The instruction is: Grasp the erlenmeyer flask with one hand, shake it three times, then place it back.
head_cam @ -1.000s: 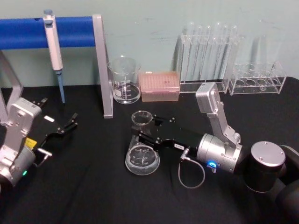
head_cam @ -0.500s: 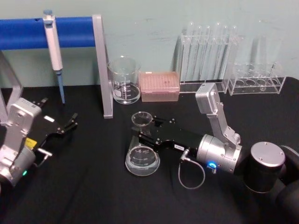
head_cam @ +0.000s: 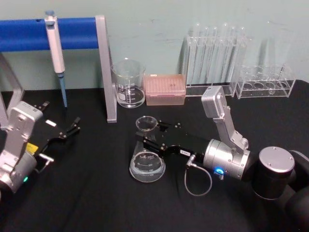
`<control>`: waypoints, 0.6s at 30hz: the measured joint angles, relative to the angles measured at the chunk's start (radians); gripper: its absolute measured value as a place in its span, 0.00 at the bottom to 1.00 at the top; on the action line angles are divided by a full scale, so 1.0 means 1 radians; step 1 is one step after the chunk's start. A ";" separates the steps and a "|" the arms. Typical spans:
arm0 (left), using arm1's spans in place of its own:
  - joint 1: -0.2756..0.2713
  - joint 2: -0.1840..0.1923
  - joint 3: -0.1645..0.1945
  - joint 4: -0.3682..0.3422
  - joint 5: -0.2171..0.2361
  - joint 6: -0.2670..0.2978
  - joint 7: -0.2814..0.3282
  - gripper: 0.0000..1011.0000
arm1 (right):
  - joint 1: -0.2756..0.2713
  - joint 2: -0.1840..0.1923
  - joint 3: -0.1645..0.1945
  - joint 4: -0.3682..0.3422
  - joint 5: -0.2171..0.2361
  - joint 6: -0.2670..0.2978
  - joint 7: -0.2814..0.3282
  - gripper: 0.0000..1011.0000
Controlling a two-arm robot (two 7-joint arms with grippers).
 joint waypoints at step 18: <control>0.000 0.000 0.000 0.000 0.000 0.000 0.000 0.99 | -0.001 0.000 0.001 0.001 0.000 0.001 0.000 0.45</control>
